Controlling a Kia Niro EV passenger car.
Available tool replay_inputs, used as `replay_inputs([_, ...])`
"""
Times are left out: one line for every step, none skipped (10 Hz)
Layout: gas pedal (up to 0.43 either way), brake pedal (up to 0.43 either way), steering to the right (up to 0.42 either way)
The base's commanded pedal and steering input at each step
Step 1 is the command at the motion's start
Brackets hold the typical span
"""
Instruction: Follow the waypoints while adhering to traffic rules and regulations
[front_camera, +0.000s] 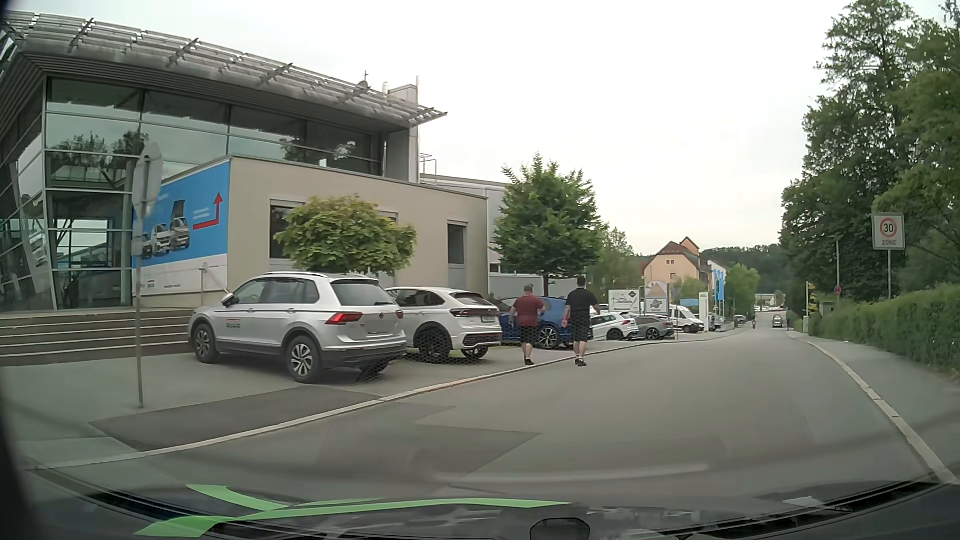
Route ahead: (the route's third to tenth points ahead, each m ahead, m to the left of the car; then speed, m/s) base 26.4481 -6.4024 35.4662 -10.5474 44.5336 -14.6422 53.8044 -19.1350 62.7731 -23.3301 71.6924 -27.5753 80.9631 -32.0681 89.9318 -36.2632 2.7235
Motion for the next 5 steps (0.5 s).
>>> replay_inputs([0.000, 0.000, 0.350])
replay_inputs([0.000, 0.000, 0.312])
replay_inputs([0.000, 0.000, 0.277])
replay_inputs([0.000, 0.000, 0.245])
replay_inputs([0.000, 0.000, 0.217])
